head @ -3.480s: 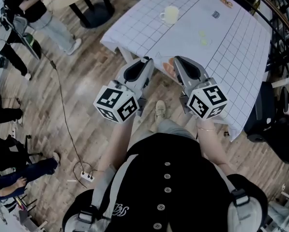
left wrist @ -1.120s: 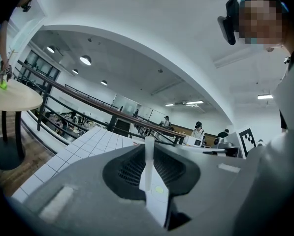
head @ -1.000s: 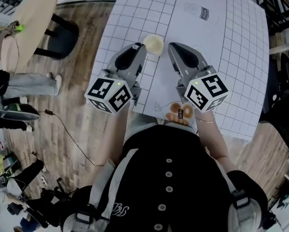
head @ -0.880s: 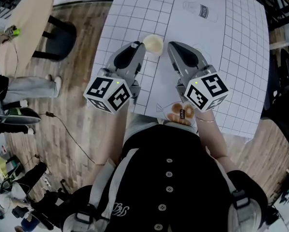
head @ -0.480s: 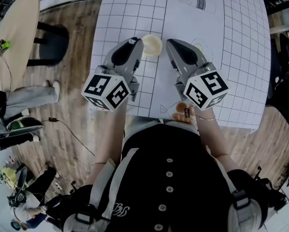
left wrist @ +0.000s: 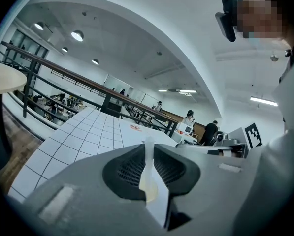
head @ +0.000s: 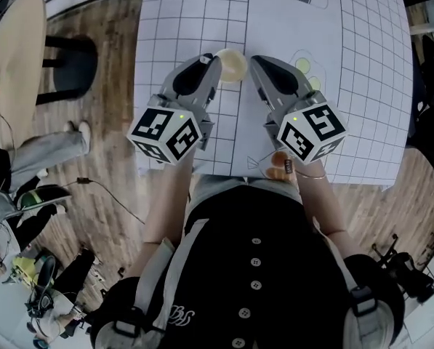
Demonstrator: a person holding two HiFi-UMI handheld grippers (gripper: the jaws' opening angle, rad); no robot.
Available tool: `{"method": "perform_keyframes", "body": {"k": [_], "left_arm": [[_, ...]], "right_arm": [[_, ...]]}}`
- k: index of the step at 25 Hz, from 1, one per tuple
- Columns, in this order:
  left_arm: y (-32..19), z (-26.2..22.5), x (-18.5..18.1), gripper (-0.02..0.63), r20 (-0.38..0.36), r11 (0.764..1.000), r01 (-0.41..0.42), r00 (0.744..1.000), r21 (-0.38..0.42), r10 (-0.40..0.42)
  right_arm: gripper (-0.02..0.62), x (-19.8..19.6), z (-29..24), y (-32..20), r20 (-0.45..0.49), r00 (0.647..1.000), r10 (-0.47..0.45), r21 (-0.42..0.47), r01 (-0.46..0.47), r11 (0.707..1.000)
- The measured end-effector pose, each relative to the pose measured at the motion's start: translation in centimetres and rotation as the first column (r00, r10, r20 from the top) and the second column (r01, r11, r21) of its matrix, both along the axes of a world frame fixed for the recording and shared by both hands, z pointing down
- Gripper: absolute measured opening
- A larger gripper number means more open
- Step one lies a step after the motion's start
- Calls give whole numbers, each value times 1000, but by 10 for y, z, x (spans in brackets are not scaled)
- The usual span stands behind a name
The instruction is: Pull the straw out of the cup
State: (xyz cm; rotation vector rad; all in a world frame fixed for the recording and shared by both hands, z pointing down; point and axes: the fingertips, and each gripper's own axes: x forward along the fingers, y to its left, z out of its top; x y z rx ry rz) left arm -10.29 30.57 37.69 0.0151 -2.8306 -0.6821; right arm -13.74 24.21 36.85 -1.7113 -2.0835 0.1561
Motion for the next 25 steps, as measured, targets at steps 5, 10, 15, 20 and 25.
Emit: {"method": "perform_keyframes", "body": {"k": [5,10,15,20,25], "left_arm": [[-5,16,-5,52,-31,999,-37,999,15,37],[-11,30,-12,54,-58,998,-61,996,16,62],[-12,42,-14,54,-83,997,-69,994,19,70],[-14,53,-17,54,-117,997,-76,990,18,78],[-14,61,-17,55,-153,997,-74,986,-4,72]], "right_arm": [[0,-2,13,1,-26,1000,16,24,-15,1000],[0,-4,25,3,-45,999,23,35,-21,999],[0,-2,36,7,-69,997,19,46,-16,999],[0,-1,44,8,-87,996,16,56,-11,998],[0,-4,46,6,-88,996,24,61,-19,998]]}}
